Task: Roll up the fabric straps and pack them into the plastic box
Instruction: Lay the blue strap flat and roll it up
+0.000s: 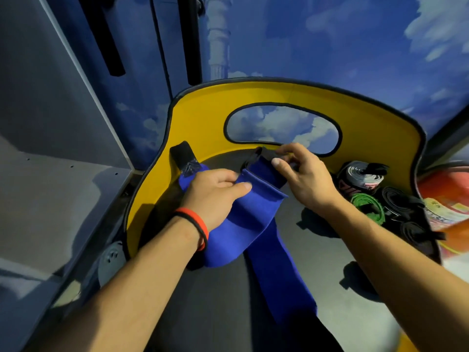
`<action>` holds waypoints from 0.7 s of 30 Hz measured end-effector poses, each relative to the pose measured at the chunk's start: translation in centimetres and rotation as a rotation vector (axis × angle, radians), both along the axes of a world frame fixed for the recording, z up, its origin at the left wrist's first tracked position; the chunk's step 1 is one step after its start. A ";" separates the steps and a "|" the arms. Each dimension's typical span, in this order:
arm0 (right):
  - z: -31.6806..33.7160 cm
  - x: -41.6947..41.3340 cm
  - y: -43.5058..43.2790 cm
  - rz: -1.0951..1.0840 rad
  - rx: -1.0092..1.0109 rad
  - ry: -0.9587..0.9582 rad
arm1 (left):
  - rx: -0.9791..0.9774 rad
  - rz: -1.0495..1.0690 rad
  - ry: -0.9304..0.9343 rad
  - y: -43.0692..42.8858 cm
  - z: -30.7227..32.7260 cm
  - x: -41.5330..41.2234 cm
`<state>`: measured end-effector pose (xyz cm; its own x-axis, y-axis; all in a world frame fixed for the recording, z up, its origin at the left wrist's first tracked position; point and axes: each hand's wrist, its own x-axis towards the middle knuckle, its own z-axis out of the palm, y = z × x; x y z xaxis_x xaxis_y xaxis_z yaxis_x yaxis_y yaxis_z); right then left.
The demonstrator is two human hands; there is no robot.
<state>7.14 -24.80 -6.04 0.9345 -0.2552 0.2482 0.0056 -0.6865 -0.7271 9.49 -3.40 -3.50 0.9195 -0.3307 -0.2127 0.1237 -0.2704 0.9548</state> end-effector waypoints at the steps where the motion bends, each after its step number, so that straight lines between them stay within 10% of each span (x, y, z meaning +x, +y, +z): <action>1: 0.4 -1.2 0.3 0.000 0.082 -0.010 | 0.002 -0.021 -0.006 -0.2 -0.1 -0.4; 8: 2.6 -6.5 2.8 -0.014 0.488 -0.055 | -0.032 -0.083 -0.116 -1.5 -0.5 -2.8; 21: 4.9 -10.1 4.0 0.069 0.503 -0.011 | -0.166 -0.042 -0.331 -2.9 -0.5 -2.6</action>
